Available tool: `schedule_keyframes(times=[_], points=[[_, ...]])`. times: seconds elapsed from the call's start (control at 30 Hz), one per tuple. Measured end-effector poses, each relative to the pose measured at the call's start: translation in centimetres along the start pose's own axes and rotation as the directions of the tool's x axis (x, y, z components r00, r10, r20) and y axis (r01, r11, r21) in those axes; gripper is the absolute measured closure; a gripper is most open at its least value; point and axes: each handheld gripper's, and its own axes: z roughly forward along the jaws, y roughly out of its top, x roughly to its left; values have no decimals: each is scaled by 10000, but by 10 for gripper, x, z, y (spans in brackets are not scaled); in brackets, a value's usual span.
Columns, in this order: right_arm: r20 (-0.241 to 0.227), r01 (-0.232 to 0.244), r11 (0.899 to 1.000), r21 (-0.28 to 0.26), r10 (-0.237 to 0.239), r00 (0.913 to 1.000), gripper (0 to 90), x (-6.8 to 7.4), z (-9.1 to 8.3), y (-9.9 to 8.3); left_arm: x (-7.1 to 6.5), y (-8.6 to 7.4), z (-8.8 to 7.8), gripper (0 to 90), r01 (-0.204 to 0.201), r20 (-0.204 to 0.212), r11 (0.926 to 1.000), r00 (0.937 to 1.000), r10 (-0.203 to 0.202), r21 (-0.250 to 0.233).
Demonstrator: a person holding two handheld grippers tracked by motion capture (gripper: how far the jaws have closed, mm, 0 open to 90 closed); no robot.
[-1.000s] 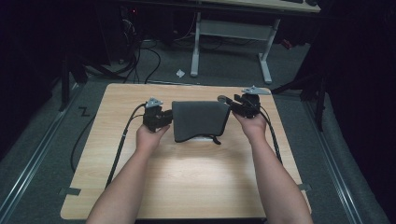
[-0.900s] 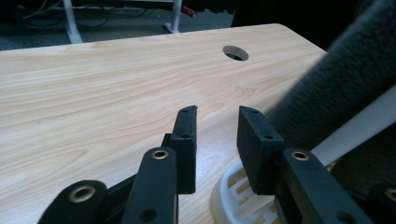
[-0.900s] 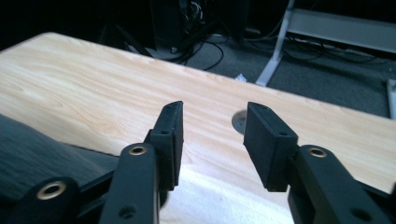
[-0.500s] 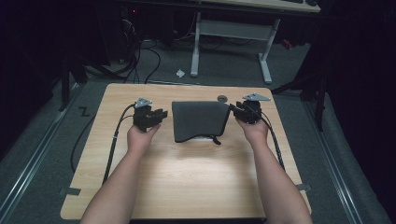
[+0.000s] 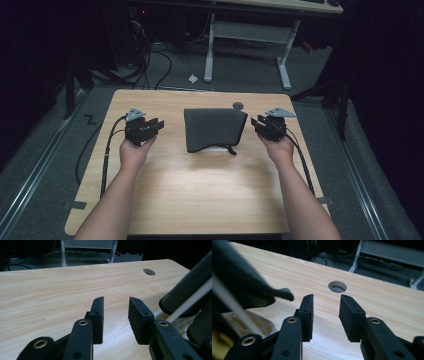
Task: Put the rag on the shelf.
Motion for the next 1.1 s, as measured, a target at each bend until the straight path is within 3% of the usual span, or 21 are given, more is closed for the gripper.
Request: schedule_keyframes(times=[0.1,0.37,0.43,0.5,0.6,0.73,0.8,0.83,0.87,0.9,0.93,0.97,1.0,1.03,1.1], points=[[-10,246,9995,201,-246,9997,604,5,-8,-3,-3,-7,-13,634,27,-17,9999,10000,-27,-106],[-137,677,9976,-161,-679,9976,561,27,-50,-17,-24,-35,-51,477,-286,136,9994,9995,289,-175],[-137,707,9975,66,-706,9974,549,35,-60,-21,-33,-44,-60,457,-302,320,9995,9990,305,-125],[-249,709,9974,-132,-712,9972,547,45,-73,-27,-42,-51,-69,433,-277,454,9994,9986,285,-186],[-502,861,9961,-181,-869,9949,513,62,-91,-38,-63,-65,-80,395,-99,998,9998,9949,118,-192],[-757,902,9958,-173,-913,9929,476,83,-110,-56,-95,-87,-81,356,-519,1500,9986,9874,504,62],[-702,1018,9948,-17,-1017,9923,452,91,-114,-68,-109,-100,-76,352,-723,1837,9957,9811,605,583],[-612,967,9953,45,-963,9935,442,94,-114,-77,-113,-104,-73,354,-890,1839,9921,9803,716,886],[-580,848,9963,149,-838,9948,431,96,-114,-85,-121,-110,-68,356,-1216,1896,9833,9773,948,1352],[-412,733,9969,270,-722,9965,443,99,-112,-103,-126,-113,-64,357,-1493,2089,9762,9712,1149,1574],[-240,920,9951,350,-912,9955,492,101,-111,-116,-129,-115,-62,361,-1696,2134,9707,9680,1317,1701],[-361,1172,9902,766,-1147,9927,441,101,-109,-120,-132,-115,-59,361,-1926,2162,9654,9643,1530,1757],[-445,1417,9846,1025,-1377,9895,432,100,-108,-120,-134,-115,-58,360,-2043,2165,9634,9622,1650,1738],[-247,1528,9845,866,-1512,9882,456,98,-108,-120,-135,-115,-56,361,-2036,2145,9637,9627,1650,1726],[-215,1017,9912,848,-1002,9947,447,90,-107,-118,-134,-114,-54,361,-1911,2131,9660,9650,1526,1739]])
